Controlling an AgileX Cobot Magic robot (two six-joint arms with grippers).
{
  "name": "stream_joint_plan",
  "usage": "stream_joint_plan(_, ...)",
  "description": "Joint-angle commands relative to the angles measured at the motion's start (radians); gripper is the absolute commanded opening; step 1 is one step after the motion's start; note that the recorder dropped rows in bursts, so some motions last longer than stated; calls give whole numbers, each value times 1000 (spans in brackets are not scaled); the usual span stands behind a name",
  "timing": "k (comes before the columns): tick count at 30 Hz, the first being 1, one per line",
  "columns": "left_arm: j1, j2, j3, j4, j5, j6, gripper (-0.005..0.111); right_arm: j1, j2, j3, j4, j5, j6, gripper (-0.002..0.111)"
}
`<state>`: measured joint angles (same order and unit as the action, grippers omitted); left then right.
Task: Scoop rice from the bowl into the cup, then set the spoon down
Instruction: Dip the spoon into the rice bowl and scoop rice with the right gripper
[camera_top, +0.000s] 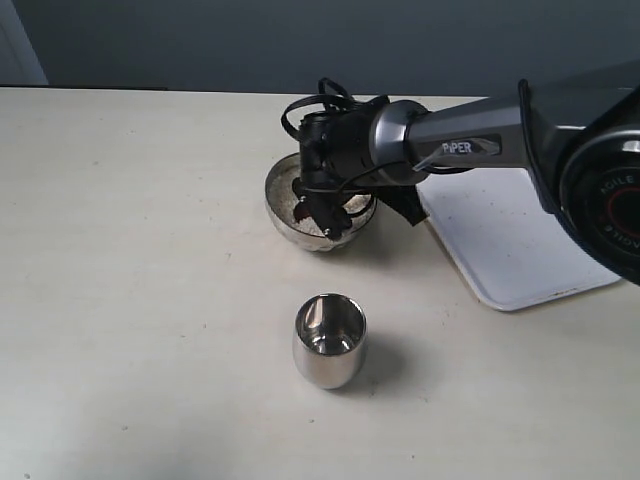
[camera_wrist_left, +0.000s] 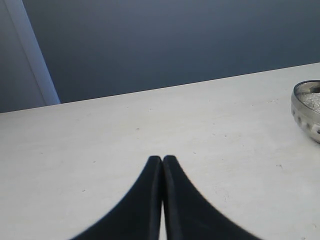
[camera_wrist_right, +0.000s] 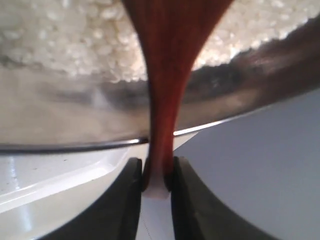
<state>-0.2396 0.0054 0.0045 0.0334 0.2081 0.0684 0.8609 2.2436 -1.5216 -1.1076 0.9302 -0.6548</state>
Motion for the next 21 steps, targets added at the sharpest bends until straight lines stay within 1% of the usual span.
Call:
stream_joint_plan(1,-3,-5,-5,-3,-6,-4,0,-1,-6,-29,20,8,-18,-1)
stream_joint_plan(4,-3,-5,-5,-3,-6,-4,0,-1,-6,-65,33,8,-18,-1)
stream_joint_plan(8,-3,-5,-5,-3,-4,-4,0,-1,-6,-120,133,5,-33,-1)
stream_joint_plan(11,-3,-5,-5,-3,-4,-4,0,-1,-6,-139,155,10,-43,-1)
stream_joint_plan(15,-3,-5,-5,-3,-4,-4,0,-1,-6,-141,184,41,-43,-1)
stream_joint_plan(19,-3,-5,-5,-3,-4,-4,0,-22,-6,-141,301,73,-82,-1)
stream_joint_plan(21,-3,-5,-5,-3,-4,-4,0,-29,-6,-141,308,96,-82,-1)
